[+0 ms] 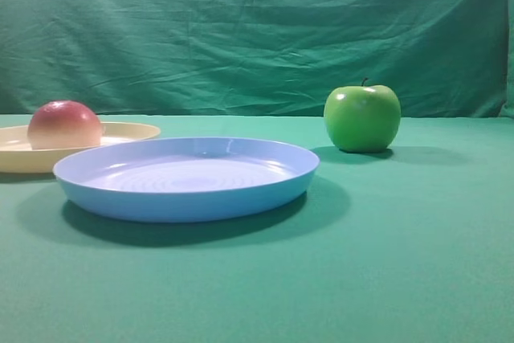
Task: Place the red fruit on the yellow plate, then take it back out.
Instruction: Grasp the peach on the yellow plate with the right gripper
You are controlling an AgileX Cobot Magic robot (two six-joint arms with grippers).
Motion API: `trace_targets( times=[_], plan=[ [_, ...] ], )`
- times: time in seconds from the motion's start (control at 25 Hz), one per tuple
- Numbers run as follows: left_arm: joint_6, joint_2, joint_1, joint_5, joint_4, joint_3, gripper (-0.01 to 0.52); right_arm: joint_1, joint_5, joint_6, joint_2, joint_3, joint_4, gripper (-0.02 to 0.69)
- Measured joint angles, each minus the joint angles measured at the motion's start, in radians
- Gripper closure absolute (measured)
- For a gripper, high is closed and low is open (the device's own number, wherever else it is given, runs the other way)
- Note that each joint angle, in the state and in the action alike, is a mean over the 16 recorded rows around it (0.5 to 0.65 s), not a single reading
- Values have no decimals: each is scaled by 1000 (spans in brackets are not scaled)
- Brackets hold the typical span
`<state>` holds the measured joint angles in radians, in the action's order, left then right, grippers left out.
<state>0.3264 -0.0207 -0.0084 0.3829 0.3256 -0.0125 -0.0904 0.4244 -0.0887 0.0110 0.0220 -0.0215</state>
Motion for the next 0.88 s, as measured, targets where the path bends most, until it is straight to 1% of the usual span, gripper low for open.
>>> trace_targets(
  times=[0.48, 0.88],
  plan=[
    [0, 0, 0, 0, 0, 0, 514, 0, -62, 3, 0, -46, -2, 665],
    [0, 0, 0, 0, 0, 0, 514, 0, -293, 3, -5, -29, -11, 665]
  ],
)
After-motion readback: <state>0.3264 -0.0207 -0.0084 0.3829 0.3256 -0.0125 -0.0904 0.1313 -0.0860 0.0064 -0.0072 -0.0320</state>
